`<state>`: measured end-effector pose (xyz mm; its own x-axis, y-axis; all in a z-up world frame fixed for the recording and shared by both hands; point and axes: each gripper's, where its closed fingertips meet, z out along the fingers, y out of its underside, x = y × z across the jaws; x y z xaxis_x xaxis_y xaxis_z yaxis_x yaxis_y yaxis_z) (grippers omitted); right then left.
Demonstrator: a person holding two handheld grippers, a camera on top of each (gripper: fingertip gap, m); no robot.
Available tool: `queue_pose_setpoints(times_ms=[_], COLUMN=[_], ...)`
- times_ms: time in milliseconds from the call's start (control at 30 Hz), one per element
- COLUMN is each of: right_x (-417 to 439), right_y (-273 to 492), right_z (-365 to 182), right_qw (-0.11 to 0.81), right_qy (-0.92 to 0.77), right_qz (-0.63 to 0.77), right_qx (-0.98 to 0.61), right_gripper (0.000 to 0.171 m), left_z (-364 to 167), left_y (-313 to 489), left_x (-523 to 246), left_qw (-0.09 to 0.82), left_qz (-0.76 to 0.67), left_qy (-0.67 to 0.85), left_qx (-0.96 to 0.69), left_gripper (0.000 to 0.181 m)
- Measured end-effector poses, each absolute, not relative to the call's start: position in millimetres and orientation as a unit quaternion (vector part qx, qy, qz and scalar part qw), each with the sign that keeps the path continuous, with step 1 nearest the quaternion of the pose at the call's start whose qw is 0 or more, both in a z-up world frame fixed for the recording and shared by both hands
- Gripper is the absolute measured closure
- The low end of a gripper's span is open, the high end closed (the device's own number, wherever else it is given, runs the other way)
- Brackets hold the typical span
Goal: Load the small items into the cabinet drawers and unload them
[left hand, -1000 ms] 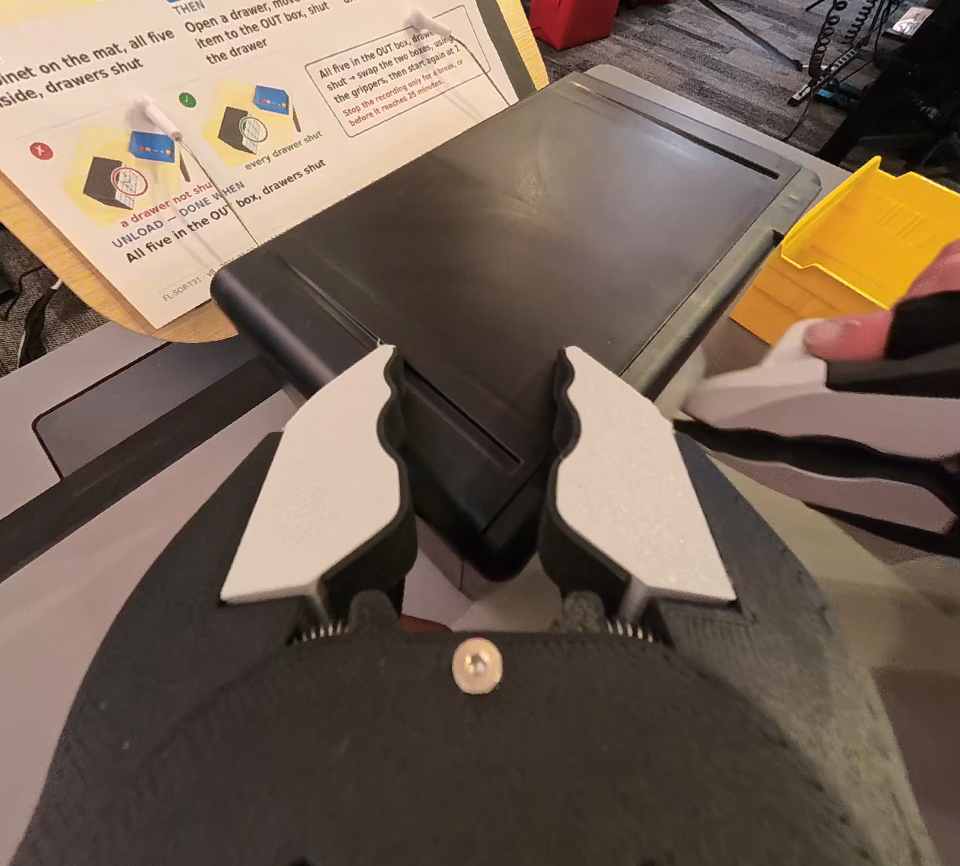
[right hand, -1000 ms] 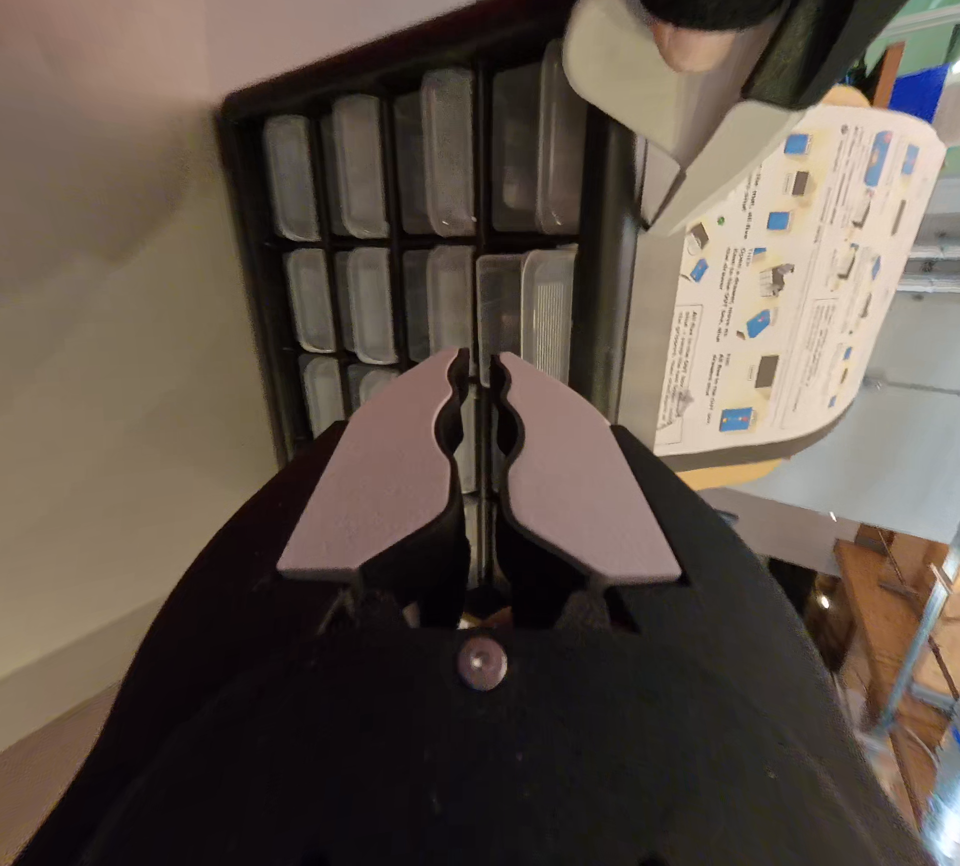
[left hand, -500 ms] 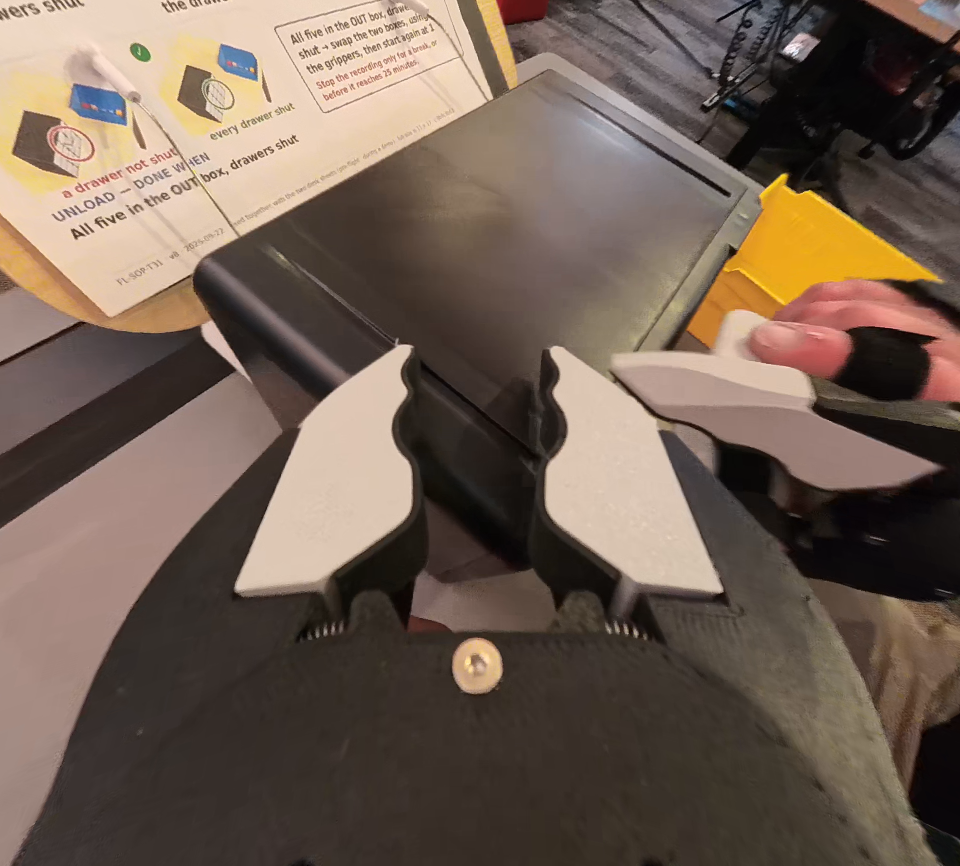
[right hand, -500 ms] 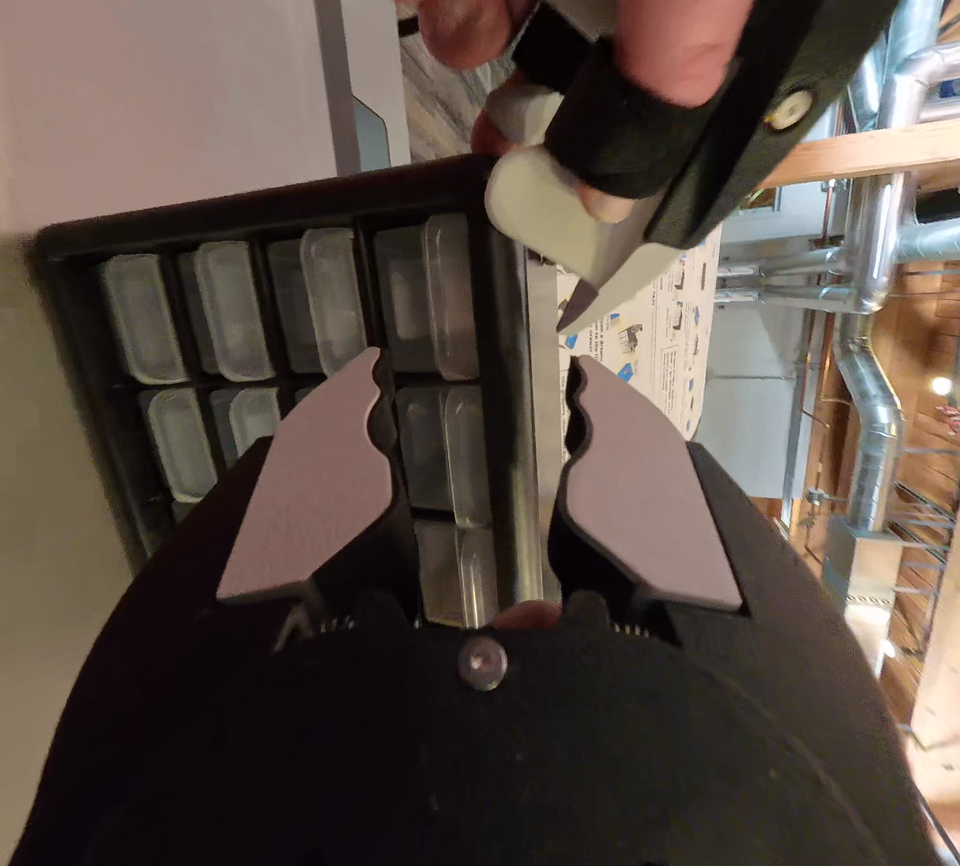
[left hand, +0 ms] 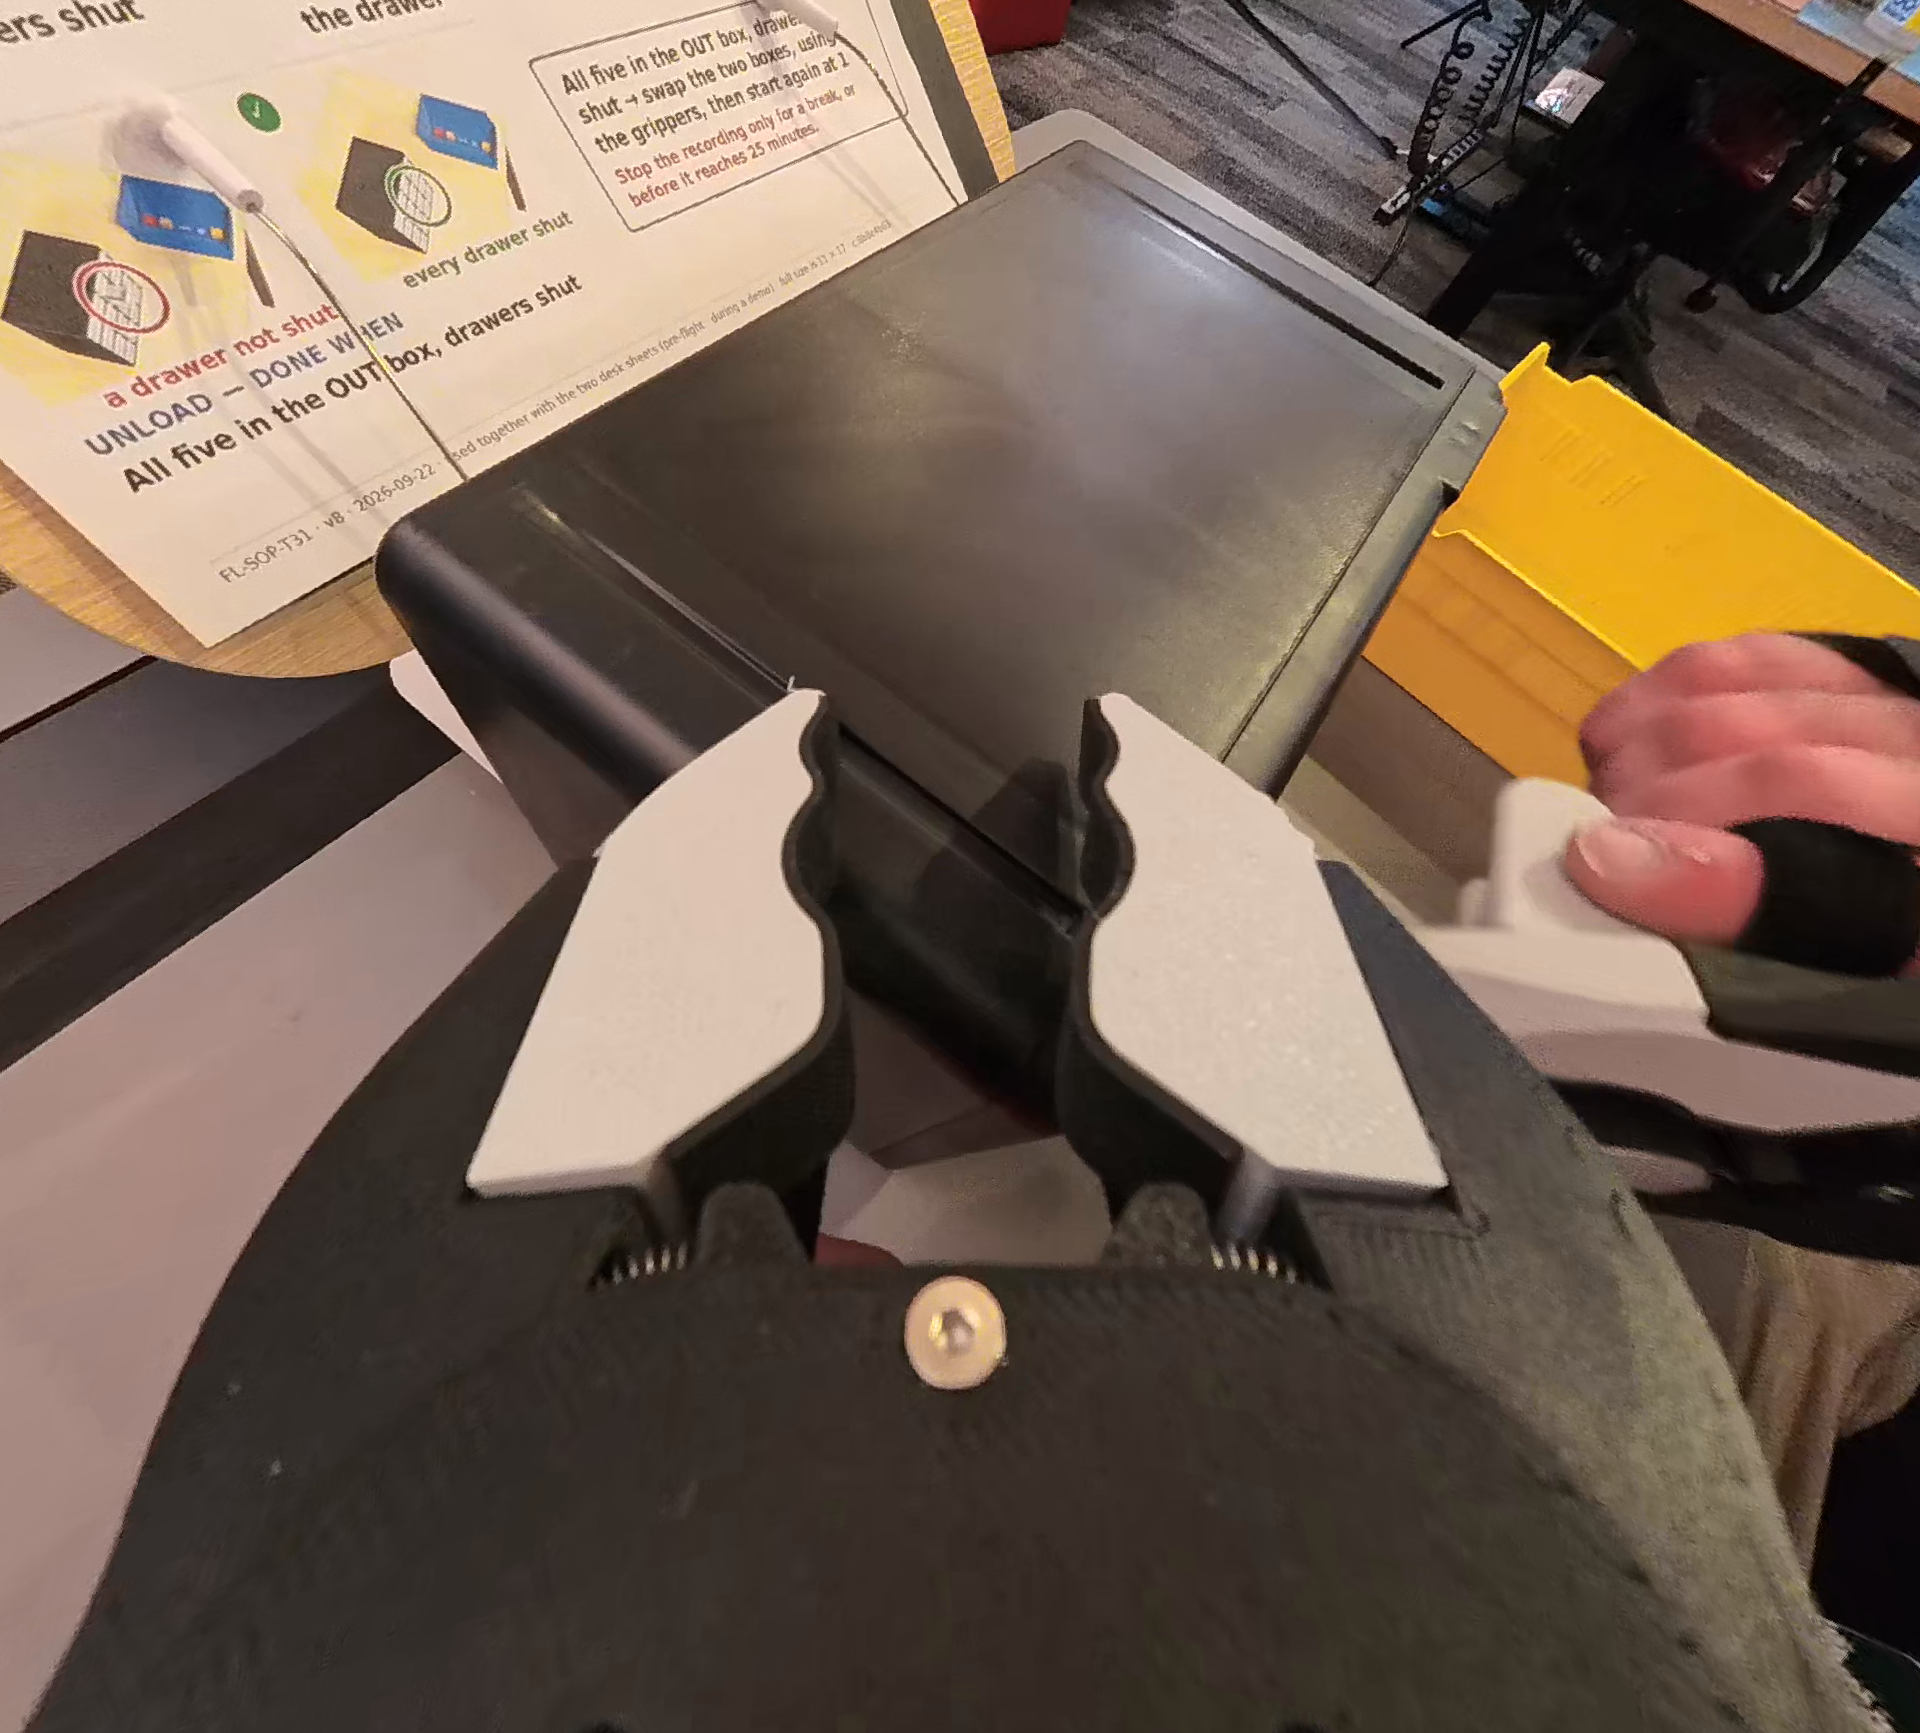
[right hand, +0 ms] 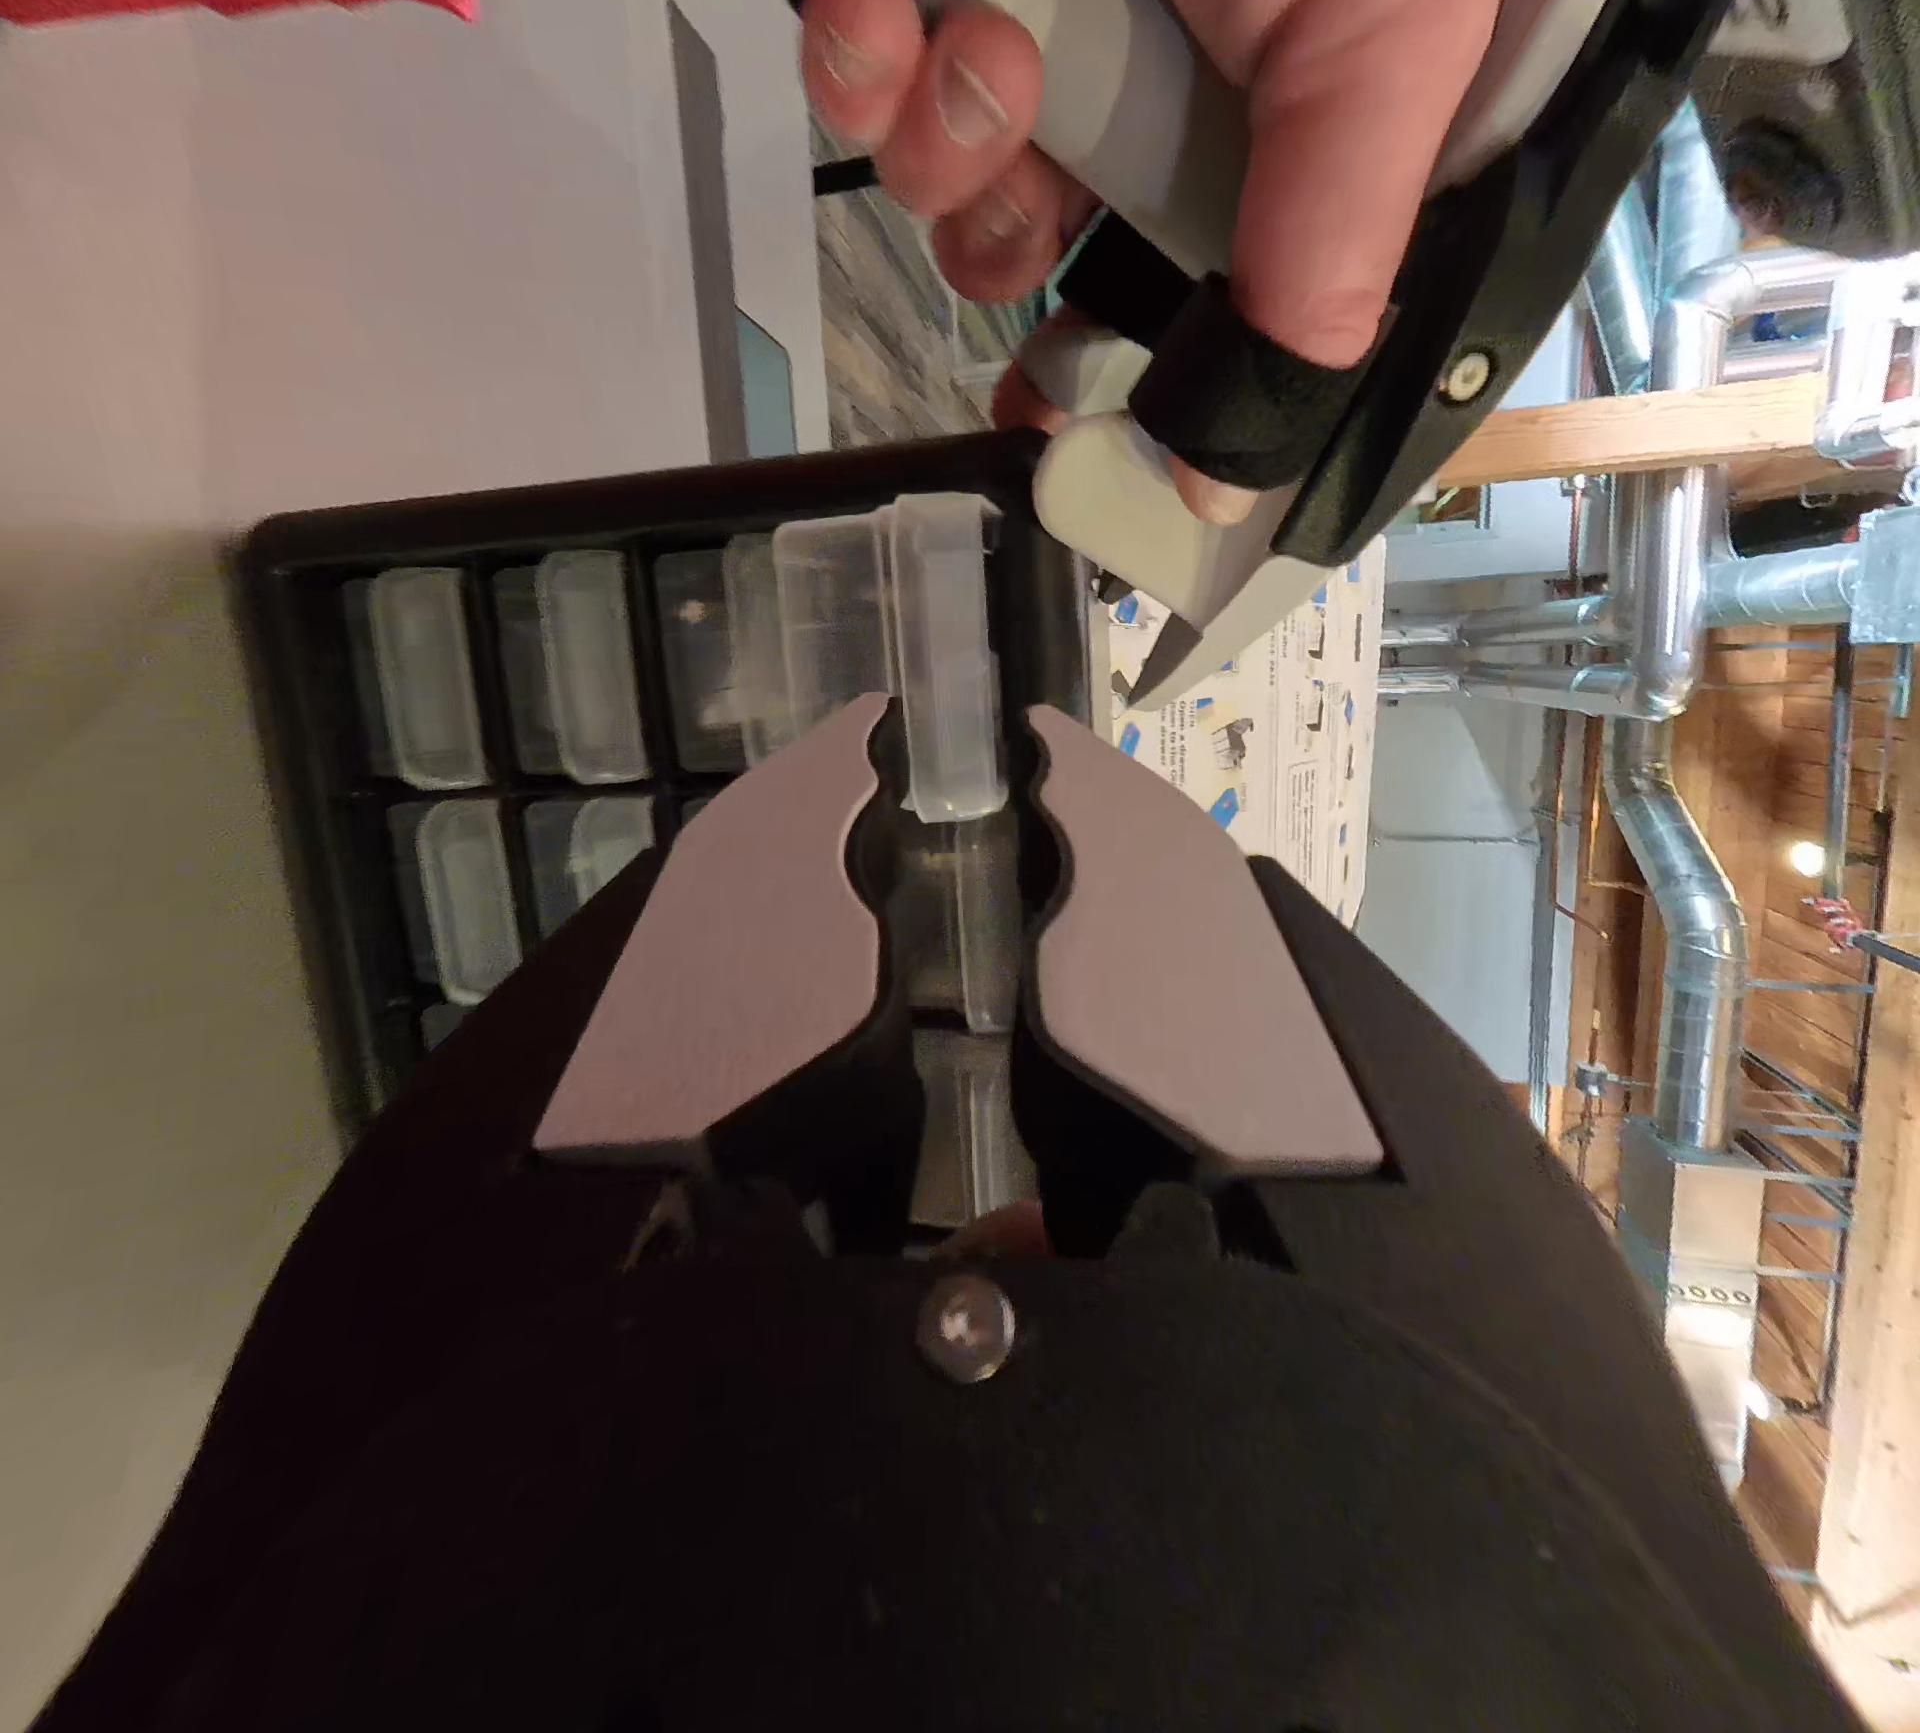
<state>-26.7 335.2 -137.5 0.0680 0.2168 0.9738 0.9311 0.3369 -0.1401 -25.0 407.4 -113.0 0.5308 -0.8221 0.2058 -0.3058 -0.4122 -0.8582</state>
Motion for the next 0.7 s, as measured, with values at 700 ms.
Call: queue_pose_setpoints(times_ms=[700], right_x=[-24], right_y=[249], right_z=[-145], right_qw=[0.493], right_qy=[-0.657], right_qz=[-0.211], right_qx=[-0.53], right_gripper=[0.144], left_z=[-113], left_y=[407], left_x=[-25], left_qw=[0.413], left_qz=[-0.322], left_qy=[0.362], left_qx=[-0.771], left_gripper=[0.134])
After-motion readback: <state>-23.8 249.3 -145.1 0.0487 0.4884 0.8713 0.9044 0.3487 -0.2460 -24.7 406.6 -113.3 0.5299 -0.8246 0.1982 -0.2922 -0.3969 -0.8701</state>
